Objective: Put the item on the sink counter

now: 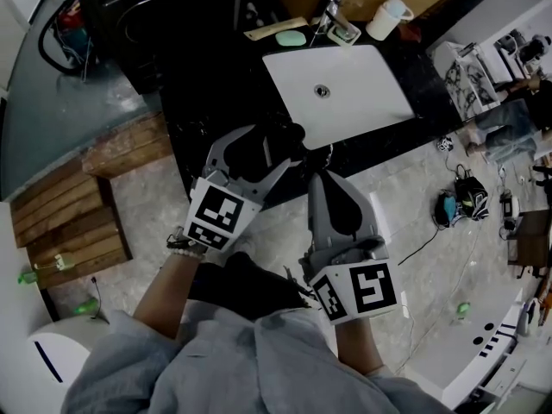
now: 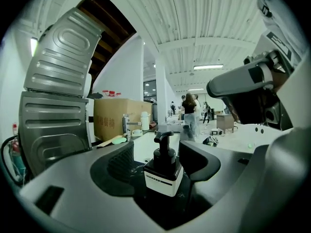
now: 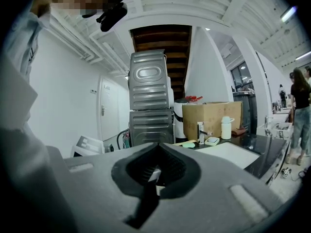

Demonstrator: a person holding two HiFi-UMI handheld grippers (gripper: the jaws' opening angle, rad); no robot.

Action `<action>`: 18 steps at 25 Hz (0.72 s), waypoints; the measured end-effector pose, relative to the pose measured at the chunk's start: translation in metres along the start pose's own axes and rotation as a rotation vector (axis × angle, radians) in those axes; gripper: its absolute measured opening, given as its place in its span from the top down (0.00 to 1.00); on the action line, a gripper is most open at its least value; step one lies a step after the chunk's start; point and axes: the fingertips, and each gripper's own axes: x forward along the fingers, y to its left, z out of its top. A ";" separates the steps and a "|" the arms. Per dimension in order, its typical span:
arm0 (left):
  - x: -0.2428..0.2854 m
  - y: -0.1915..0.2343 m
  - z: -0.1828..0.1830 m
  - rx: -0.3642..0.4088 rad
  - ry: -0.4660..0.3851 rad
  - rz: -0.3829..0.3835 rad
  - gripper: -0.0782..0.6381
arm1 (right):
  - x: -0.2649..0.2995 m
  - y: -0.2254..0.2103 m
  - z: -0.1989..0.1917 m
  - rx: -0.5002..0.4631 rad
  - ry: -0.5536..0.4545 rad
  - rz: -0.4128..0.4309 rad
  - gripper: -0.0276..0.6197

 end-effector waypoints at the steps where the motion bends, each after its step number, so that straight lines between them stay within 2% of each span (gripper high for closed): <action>1: -0.004 0.002 0.002 0.001 -0.006 0.006 0.48 | 0.000 0.003 0.000 -0.001 -0.002 0.004 0.96; 8: -0.040 0.020 0.022 0.026 -0.058 0.055 0.60 | 0.007 0.024 0.007 -0.007 -0.019 0.037 0.96; 13: -0.074 0.039 0.036 0.039 -0.102 0.114 0.73 | 0.016 0.047 0.010 -0.013 -0.029 0.078 0.96; 18: -0.113 0.056 0.047 0.066 -0.128 0.184 0.81 | 0.023 0.075 0.011 -0.020 -0.034 0.123 0.96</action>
